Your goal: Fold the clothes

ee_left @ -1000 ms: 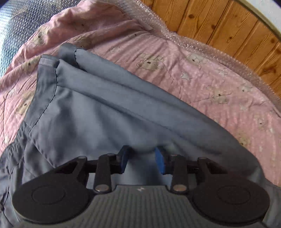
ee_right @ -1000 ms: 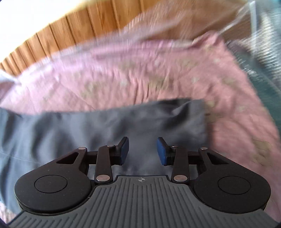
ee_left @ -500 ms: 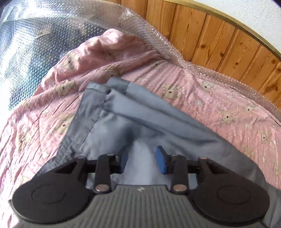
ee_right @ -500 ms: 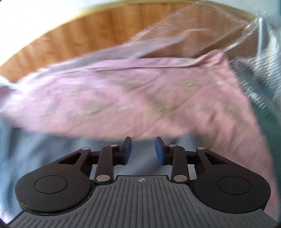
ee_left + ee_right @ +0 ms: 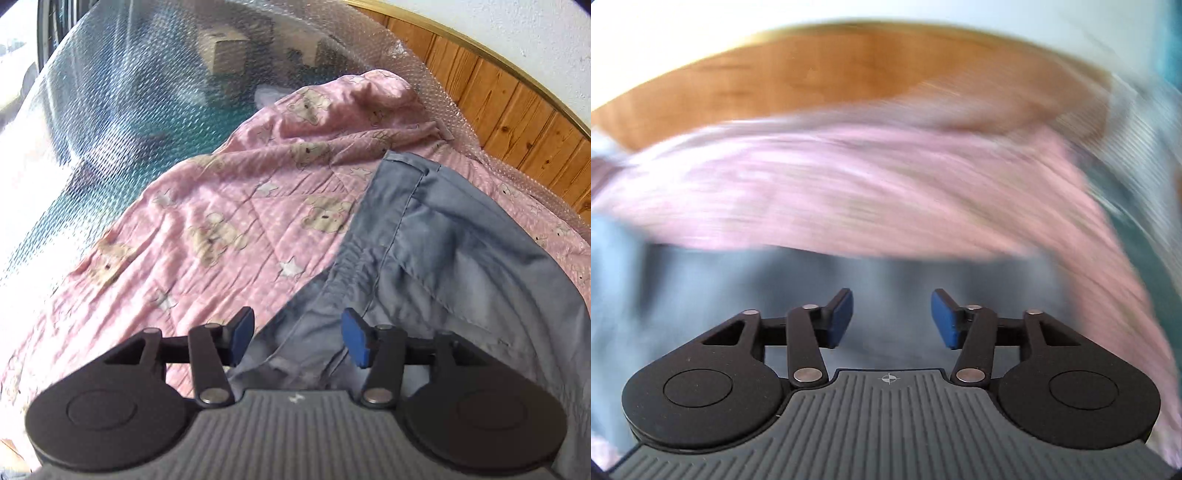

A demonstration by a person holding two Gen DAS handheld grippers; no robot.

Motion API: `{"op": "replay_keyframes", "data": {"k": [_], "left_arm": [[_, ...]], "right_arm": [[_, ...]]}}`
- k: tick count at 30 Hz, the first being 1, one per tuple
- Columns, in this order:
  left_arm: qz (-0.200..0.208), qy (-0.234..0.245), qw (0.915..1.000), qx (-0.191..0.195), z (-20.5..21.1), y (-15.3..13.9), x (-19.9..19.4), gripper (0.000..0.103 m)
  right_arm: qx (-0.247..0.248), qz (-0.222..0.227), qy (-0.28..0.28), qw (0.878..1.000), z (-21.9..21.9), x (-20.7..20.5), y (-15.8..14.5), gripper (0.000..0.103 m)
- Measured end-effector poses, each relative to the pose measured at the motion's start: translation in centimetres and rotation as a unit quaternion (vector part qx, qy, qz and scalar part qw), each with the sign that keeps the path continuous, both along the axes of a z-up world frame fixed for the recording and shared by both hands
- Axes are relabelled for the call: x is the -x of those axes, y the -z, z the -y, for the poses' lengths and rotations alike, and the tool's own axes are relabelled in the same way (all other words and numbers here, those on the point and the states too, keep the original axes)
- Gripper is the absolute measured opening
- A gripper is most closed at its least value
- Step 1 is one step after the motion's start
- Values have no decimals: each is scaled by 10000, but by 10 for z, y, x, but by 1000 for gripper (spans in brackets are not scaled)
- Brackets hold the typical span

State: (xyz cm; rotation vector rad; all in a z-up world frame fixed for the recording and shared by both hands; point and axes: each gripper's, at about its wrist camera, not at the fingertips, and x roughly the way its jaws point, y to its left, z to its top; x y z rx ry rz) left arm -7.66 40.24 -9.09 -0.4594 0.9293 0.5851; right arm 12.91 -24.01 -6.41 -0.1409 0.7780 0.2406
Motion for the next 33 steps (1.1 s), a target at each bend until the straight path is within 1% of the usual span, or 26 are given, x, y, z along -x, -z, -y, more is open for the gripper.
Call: {"op": "replay_keyframes", "data": {"k": [2, 4, 6, 8, 10, 11, 13, 14, 15, 16, 17, 18, 19, 20, 21, 22, 23, 24, 25, 28, 29, 31, 32, 33], "left_arm": [[103, -131, 9996, 248, -5, 3, 28, 53], [259, -296, 9972, 631, -10, 10, 53, 53], [400, -398, 9950, 828, -8, 12, 71, 53], [538, -500, 9921, 1017, -5, 15, 89, 53], [704, -585, 9886, 1191, 0, 17, 103, 53], [793, -625, 9866, 1284, 2, 18, 108, 53], [882, -709, 9836, 1402, 7, 23, 118, 53], [937, -748, 9817, 1478, 8, 26, 120, 53], [993, -787, 9797, 1554, 10, 29, 122, 53], [1045, -824, 9777, 1622, 12, 32, 124, 53], [1087, -852, 9764, 1659, 13, 34, 125, 53], [1135, -862, 9754, 1682, 13, 35, 124, 53], [1192, -874, 9742, 1705, 13, 36, 123, 53], [1280, -892, 9725, 1731, 11, 36, 122, 53], [1381, -907, 9703, 1769, 10, 36, 120, 57], [1522, -914, 9667, 1843, 8, 37, 117, 59], [1614, -934, 9639, 1901, 6, 40, 113, 62], [1667, -945, 9618, 1956, 5, 43, 108, 63], [1682, -935, 9604, 2016, 3, 49, 100, 63], [1638, -837, 9602, 2103, 0, 62, 76, 62], [1624, -817, 9603, 2115, 0, 63, 69, 61], [1670, -759, 9603, 2101, 0, 63, 61, 61], [1714, -727, 9601, 2086, -1, 61, 58, 61], [1755, -709, 9594, 2091, -1, 61, 58, 61]], "right_arm": [[-55, 204, -911, 9956, -77, 4, -17, 61], [-108, 415, -1851, 9818, -153, 6, -33, 66], [-151, 602, -2746, 9596, -230, -7, -34, 72], [-125, 704, -3534, 9327, -307, -24, -30, 75], [-106, 723, -4184, 9053, -383, -40, -24, 76], [-59, 666, -4413, 8949, -417, -49, -17, 77], [77, 483, -4772, 8774, -483, -70, 2, 79], [170, 358, -4906, 8705, -511, -81, 15, 79], [279, 185, -4987, 8661, -531, -93, 32, 78], [397, -65, -5052, 8621, -547, -103, 51, 76], [518, -347, -5113, 8571, -562, -111, 69, 65], [611, -613, -5166, 8519, -570, -117, 83, 37], [687, -871, -5213, 8461, -574, -122, 95, 30], [715, -898, -5228, 8447, -573, -125, 97, 17], [688, -756, -5088, 8548, -569, -132, 90, 0], [646, -587, -4870, 8690, -564, -140, 81, 0], [566, -519, -4647, 8821, -558, -152, 76, 0], [522, -553, -4522, 8887, -554, -162, 76, 0], [590, -614, -4479, 8900, -554, -165, 84, 0], [919, -798, -4395, 8900, -560, -169, 116, 0], [870, -843, -4274, 8959, -560, -171, 122, 0], [590, -857, -3940, 9132, -556, -174, 128, 1], [504, -876, -3826, 9184, -553, -174, 127, 4], [467, -901, -3720, 9227, -549, -172, 125, 26]]}}
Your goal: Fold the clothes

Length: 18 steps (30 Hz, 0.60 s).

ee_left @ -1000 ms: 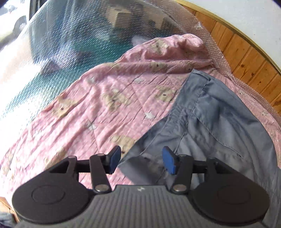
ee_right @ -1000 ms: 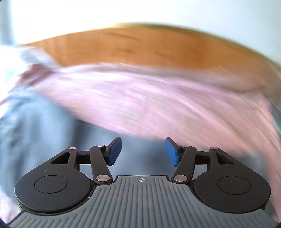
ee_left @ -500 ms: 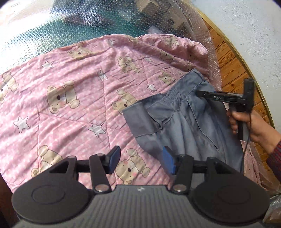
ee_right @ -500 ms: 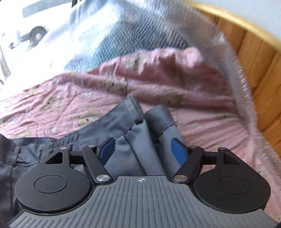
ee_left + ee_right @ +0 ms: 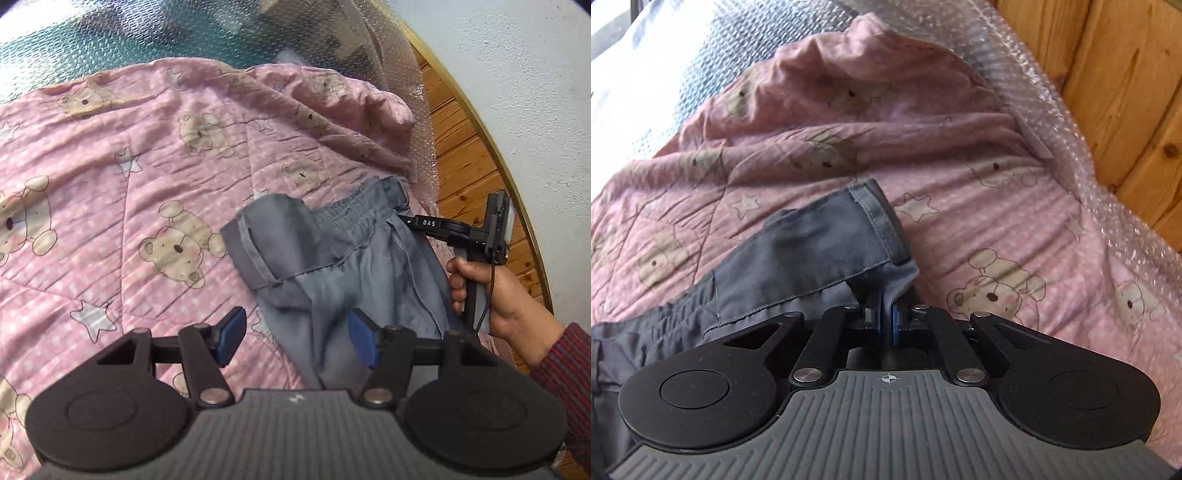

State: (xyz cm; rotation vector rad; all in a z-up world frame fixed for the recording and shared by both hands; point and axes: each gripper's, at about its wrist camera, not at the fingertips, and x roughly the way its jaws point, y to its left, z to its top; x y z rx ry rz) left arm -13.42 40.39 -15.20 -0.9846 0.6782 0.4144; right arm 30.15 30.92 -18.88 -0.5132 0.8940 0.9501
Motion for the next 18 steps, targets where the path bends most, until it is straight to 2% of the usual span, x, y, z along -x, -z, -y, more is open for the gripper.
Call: {"op": "replay_keyframes", "data": {"k": [1, 2, 3, 4, 6, 7, 8, 9, 11, 12, 13, 14, 15, 17, 18], "left_arm": [[74, -1, 10000, 28, -1, 1, 1, 61], [111, -30, 9999, 81, -4, 4, 2, 61], [148, -70, 9998, 141, -7, 6, 4, 61], [184, -150, 9995, 230, -11, 10, 6, 61], [318, -368, 9978, 450, -23, 16, 11, 61], [415, -490, 9963, 575, -29, 19, 13, 61], [526, -626, 9941, 711, -36, 21, 16, 61], [606, -724, 9925, 780, -42, 22, 18, 61], [668, -815, 9913, 790, -49, 20, 20, 61], [667, -827, 9915, 754, -52, 18, 21, 61], [664, -834, 9917, 717, -54, 15, 21, 61], [651, -818, 9922, 674, -54, 13, 24, 61], [642, -799, 9928, 627, -53, 10, 27, 61], [672, -725, 9937, 527, -48, 5, 34, 63], [674, -682, 9941, 508, -45, 5, 35, 65]], "right_arm": [[37, 140, 157, 9998, 6, 3, -10, 37], [-10, 482, 339, 9983, 15, 11, -26, 47], [-215, 811, 476, 9953, 28, 25, -47, 48], [-510, 940, 448, 9933, 43, 47, -68, 49], [-1134, 1026, 246, 9879, 73, 100, -108, 65], [-1355, 921, -113, 9864, 80, 132, -121, 70], [-1433, 696, -687, 9848, 83, 166, -126, 83], [-1361, 470, -1294, 9811, 82, 201, -125, 92], [-926, 386, -2107, 9724, 69, 254, -99, 92], [-687, 378, -2468, 9659, 63, 278, -83, 86], [-401, 428, -2597, 9639, 55, 289, -67, 78], [-82, 298, -2539, 9667, 45, 286, -52, 34], [55, 51, -2351, 9719, 37, 276, -45, 0], [-492, -552, -1634, 9838, 43, 239, -66, 0], [-862, -852, -1236, 9849, 52, 219, -83, 0]]}}
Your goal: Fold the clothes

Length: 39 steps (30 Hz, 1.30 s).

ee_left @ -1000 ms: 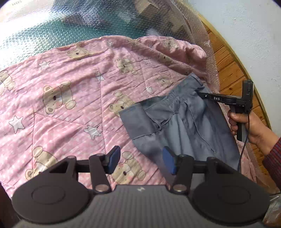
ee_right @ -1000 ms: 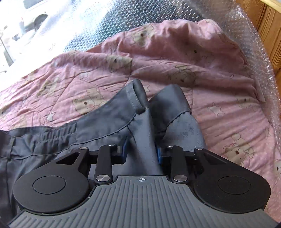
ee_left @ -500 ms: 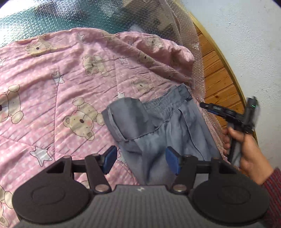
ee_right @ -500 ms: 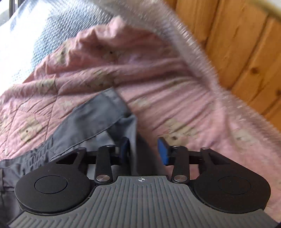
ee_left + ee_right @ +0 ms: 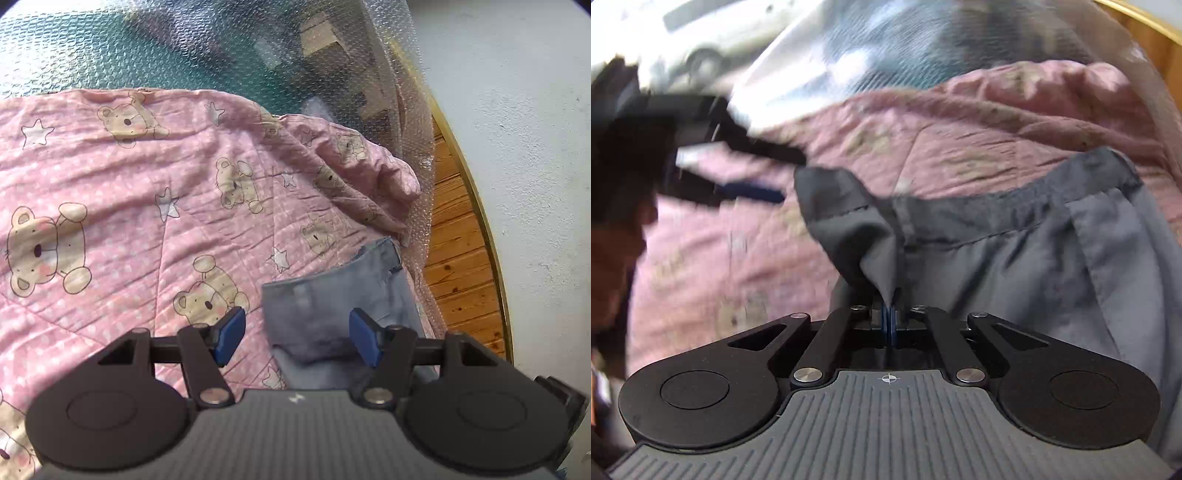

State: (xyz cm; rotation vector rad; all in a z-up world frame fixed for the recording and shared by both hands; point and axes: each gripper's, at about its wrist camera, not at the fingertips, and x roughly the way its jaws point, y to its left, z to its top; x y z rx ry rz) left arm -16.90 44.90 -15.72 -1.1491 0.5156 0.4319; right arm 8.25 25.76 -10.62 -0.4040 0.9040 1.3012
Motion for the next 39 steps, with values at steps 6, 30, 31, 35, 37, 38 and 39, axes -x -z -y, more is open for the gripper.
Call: {"op": "replay_keyframes", "data": {"k": [6, 30, 31, 35, 37, 38, 39], "left_arm": [[160, 544, 9983, 111, 20, 7, -43, 71], [-1147, -221, 9767, 1802, 37, 62, 16, 9], [-1196, -208, 9785, 1669, 37, 55, 21, 13], [-1243, -62, 9878, 934, 39, 11, 47, 43], [-1033, 137, 9919, 726, 41, -12, 45, 55], [-978, 247, 9930, 609, 42, -20, 37, 70], [-963, 382, 9934, 490, 43, -27, 22, 81]], "right_arm": [[-714, -1210, 1236, 9823, 40, -77, -35, 0], [-82, -350, -548, 9978, 26, 60, -3, 13], [96, -144, -695, 9974, 25, 73, 6, 12], [17, -45, -476, 9989, 51, 86, 4, 18], [-93, -241, -142, 9996, 74, 80, -2, 28], [-144, -371, 69, 9992, 87, 76, -3, 35], [-184, -582, 336, 9976, 103, 71, -2, 37]]}}
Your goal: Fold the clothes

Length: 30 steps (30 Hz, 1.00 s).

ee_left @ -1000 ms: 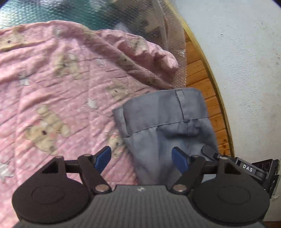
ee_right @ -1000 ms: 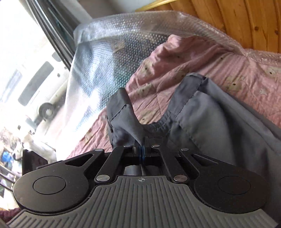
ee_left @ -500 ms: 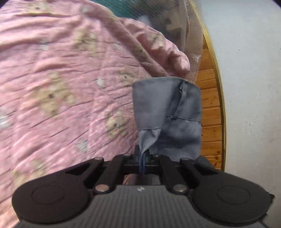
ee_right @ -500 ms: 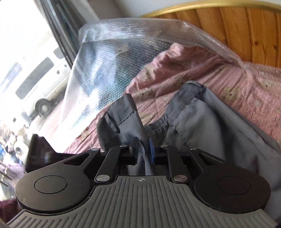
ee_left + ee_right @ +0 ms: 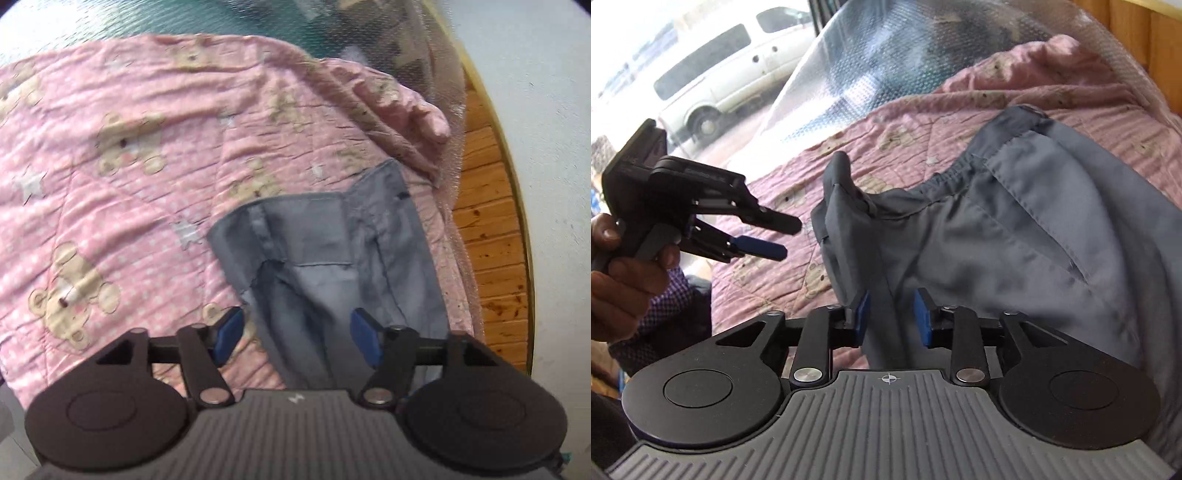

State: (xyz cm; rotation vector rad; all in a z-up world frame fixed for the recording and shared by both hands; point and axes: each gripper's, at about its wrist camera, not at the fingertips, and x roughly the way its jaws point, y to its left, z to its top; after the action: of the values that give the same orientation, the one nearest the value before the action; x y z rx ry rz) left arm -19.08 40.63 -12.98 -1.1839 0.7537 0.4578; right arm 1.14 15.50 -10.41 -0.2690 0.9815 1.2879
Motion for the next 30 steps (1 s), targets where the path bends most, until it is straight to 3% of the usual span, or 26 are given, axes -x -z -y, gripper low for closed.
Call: {"op": "replay_keyframes", "data": {"k": [2, 4, 5, 6, 7, 9, 11, 15, 17, 18, 19, 20, 21, 23, 25, 26, 29, 30], "left_arm": [[-113, 282, 9994, -157, 5, -4, -34, 88], [-501, 540, 9970, -221, 11, 10, -65, 88], [-609, 677, 9957, -177, 12, 20, -77, 78], [-694, 821, 9941, -107, 12, 31, -88, 21], [-585, 952, 9937, 48, 10, 37, -93, 5], [478, 910, 9946, 161, 2, 23, -78, 1], [1538, 972, 9832, -172, 2, 1, -49, 2], [642, 1102, 9913, 333, -5, 61, -46, 2], [474, 1112, 9913, 514, -5, 74, -49, 6], [472, 1121, 9911, 535, -4, 72, -51, 16], [473, 1127, 9914, 463, -2, 66, -53, 24], [475, 1155, 9915, 352, -1, 59, -55, 47], [475, 1196, 9914, 252, 1, 54, -59, 61], [538, 1251, 9907, 80, 2, 42, -65, 54], [757, 1314, 9884, 81, -1, 32, -71, 15], [910, 1365, 9864, 106, -4, 25, -76, 2], [1089, 1335, 9850, -69, -6, 10, -80, 2], [1054, 1295, 9860, -50, -7, 11, -80, 2]], "right_arm": [[-124, -696, 765, 9946, 40, -10, 7, 38], [-373, -1430, 1644, 9753, 90, -14, 16, 39], [-508, -1791, 2084, 9602, 115, -15, 21, 40], [-640, -2094, 2506, 9430, 142, -14, 27, 44], [-766, -2341, 2934, 9237, 170, -9, 35, 45], [-969, -2616, 3808, 8816, 227, 1, 47, 46], [-1226, -2662, 4636, 8362, 283, 19, 56, 46], [-1875, -2686, 6001, 7298, 375, 46, 80, 49], [-2027, -2684, 6390, 6917, 402, 50, 94, 49], [-2047, -2638, 6546, 6782, 412, 50, 98, 50], [-2068, -2552, 6677, 6681, 420, 51, 101, 49], [-2089, -2455, 6798, 6588, 428, 50, 103, 49], [-2109, -2356, 6916, 6493, 436, 50, 105, 49], [-2174, -2251, 7099, 6310, 450, 48, 112, 48], [-2227, -2162, 7171, 6241, 459, 43, 113, 47], [-2291, -2115, 7151, 6256, 464, 40, 112, 41], [-2391, -1923, 7199, 6226, 474, 38, 100, 39], [-2329, -1841, 7282, 6177, 480, 40, 98, 47]]}}
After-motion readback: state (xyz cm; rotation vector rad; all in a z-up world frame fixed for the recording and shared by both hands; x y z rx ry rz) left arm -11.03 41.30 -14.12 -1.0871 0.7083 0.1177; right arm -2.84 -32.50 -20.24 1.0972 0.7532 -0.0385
